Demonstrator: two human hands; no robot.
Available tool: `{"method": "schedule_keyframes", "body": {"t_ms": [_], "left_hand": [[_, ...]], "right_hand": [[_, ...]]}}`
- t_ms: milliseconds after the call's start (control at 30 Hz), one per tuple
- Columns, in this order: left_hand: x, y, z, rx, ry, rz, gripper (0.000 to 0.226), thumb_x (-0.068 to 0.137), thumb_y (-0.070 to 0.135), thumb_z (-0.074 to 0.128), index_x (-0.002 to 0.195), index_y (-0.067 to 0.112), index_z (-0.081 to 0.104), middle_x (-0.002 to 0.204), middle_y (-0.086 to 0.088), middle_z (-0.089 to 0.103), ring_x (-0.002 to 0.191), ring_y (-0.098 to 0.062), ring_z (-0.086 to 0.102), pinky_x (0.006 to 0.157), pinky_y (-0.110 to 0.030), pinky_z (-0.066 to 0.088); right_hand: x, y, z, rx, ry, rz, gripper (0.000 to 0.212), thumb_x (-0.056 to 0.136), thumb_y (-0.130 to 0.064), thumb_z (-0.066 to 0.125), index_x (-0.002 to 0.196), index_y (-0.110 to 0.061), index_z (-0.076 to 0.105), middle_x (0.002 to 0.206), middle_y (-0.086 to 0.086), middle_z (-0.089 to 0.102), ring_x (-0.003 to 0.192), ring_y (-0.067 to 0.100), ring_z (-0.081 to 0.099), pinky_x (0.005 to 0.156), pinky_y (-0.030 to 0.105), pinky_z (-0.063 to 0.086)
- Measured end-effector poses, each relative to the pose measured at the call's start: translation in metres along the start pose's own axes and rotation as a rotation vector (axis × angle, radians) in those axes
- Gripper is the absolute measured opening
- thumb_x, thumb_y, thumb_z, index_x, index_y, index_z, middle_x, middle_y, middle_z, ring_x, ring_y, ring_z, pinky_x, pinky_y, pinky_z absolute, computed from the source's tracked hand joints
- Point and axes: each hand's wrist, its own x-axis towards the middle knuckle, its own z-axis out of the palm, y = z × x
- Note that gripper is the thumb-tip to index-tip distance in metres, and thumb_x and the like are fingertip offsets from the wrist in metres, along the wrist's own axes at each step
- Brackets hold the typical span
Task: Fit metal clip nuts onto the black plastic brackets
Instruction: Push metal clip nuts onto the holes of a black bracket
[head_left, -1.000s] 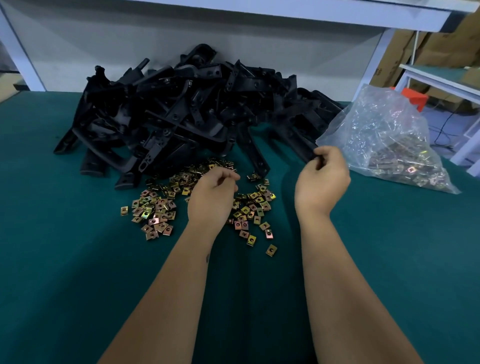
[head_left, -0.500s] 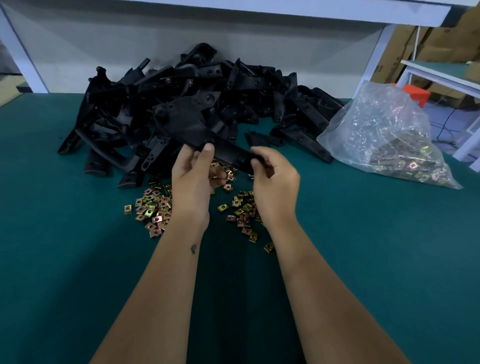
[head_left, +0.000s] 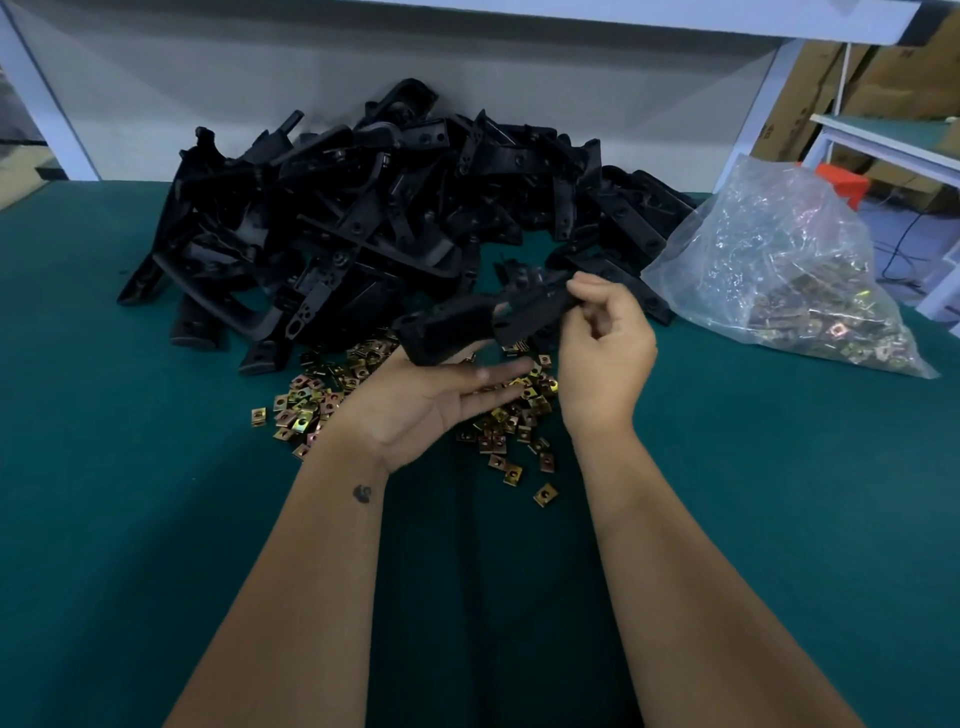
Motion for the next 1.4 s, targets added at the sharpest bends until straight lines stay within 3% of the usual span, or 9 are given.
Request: {"method": "schedule_keyframes", "body": {"t_ms": [133, 267, 367, 500, 800, 933, 1033, 1167, 1400], "left_hand": [[0.000, 0.009, -0.005, -0.162, 0.035, -0.154, 0.053, 0.092, 0.014, 0.042, 0.144, 0.004, 0.039, 0.112, -0.016, 0.072, 0.090, -0.036, 0.073, 0.063, -0.032, 0.061], [0.004, 0.010, 0.004, -0.075, -0.009, -0.353, 0.063, 0.085, 0.051, 0.044, 0.131, 0.010, 0.056, 0.105, -0.022, 0.072, 0.068, -0.029, 0.074, 0.053, -0.030, 0.060], [0.005, 0.000, 0.016, 0.085, -0.010, -0.263, 0.034, 0.084, 0.027, 0.056, 0.115, 0.013, 0.062, 0.091, -0.007, 0.075, 0.061, -0.015, 0.071, 0.049, -0.021, 0.055], [0.008, -0.002, 0.012, 0.074, 0.206, -0.052, 0.029, 0.094, 0.006, 0.057, 0.120, 0.017, 0.062, 0.094, -0.005, 0.073, 0.084, -0.014, 0.071, 0.066, -0.026, 0.058], [0.009, 0.003, -0.008, -0.286, 0.519, 0.327, 0.042, 0.097, 0.004, 0.056, 0.127, 0.033, 0.054, 0.102, 0.008, 0.073, 0.096, -0.008, 0.070, 0.067, -0.025, 0.055], [0.011, -0.001, -0.008, -0.301, 0.517, 0.359, 0.048, 0.093, -0.008, 0.054, 0.130, 0.023, 0.050, 0.111, 0.003, 0.073, 0.108, -0.015, 0.069, 0.079, -0.033, 0.058], [0.014, -0.003, -0.008, -0.336, 0.527, 0.331, 0.036, 0.094, -0.010, 0.051, 0.118, 0.015, 0.056, 0.112, 0.002, 0.073, 0.107, -0.017, 0.069, 0.082, -0.035, 0.059], [0.015, -0.006, -0.007, -0.357, 0.525, 0.296, 0.025, 0.093, -0.008, 0.054, 0.102, 0.012, 0.065, 0.102, -0.003, 0.076, 0.104, -0.017, 0.071, 0.076, -0.029, 0.059], [0.016, -0.011, -0.011, -0.279, 0.502, 0.250, 0.030, 0.100, 0.011, 0.052, 0.108, 0.035, 0.067, 0.102, 0.007, 0.074, 0.108, -0.017, 0.067, 0.083, -0.041, 0.059]], "right_hand": [[0.002, -0.005, -0.003, 0.149, 0.042, 0.114, 0.024, 0.074, 0.001, 0.057, 0.089, -0.014, 0.067, 0.076, -0.015, 0.062, 0.073, 0.000, 0.059, 0.076, 0.018, 0.048], [0.001, -0.009, -0.002, 0.225, -0.003, 0.129, 0.019, 0.064, -0.003, 0.065, 0.078, -0.016, 0.065, 0.101, 0.006, 0.067, 0.084, 0.007, 0.067, 0.078, 0.022, 0.052], [0.001, -0.004, 0.002, 0.227, -0.104, 0.142, 0.036, 0.080, 0.011, 0.056, 0.084, -0.022, 0.071, 0.101, -0.009, 0.071, 0.099, 0.009, 0.068, 0.087, 0.027, 0.055], [0.005, 0.006, -0.002, -0.009, -0.195, 0.100, 0.048, 0.089, 0.016, 0.041, 0.120, -0.015, 0.062, 0.114, -0.002, 0.064, 0.086, 0.004, 0.065, 0.078, 0.018, 0.052], [0.010, 0.015, -0.011, -0.294, -0.359, 0.169, 0.029, 0.099, -0.014, 0.048, 0.118, -0.025, 0.067, 0.103, -0.010, 0.071, 0.087, 0.009, 0.066, 0.070, 0.021, 0.049], [0.011, 0.014, -0.014, -0.446, -0.384, 0.138, 0.036, 0.100, -0.012, 0.047, 0.131, -0.022, 0.061, 0.123, -0.011, 0.060, 0.092, 0.000, 0.056, 0.076, 0.005, 0.038], [0.011, 0.011, -0.017, -0.573, -0.293, 0.058, 0.037, 0.096, -0.002, 0.045, 0.123, -0.015, 0.066, 0.129, -0.001, 0.061, 0.112, 0.016, 0.056, 0.086, 0.016, 0.038], [0.012, 0.011, -0.019, -0.847, -0.315, 0.097, 0.025, 0.092, -0.011, 0.046, 0.091, -0.015, 0.071, 0.094, 0.005, 0.068, 0.084, 0.026, 0.060, 0.055, 0.028, 0.039], [0.000, 0.010, -0.006, -0.903, -0.488, 0.007, 0.017, 0.093, -0.020, 0.058, 0.095, -0.015, 0.074, 0.104, 0.007, 0.066, 0.105, 0.029, 0.058, 0.077, 0.038, 0.054]]}}
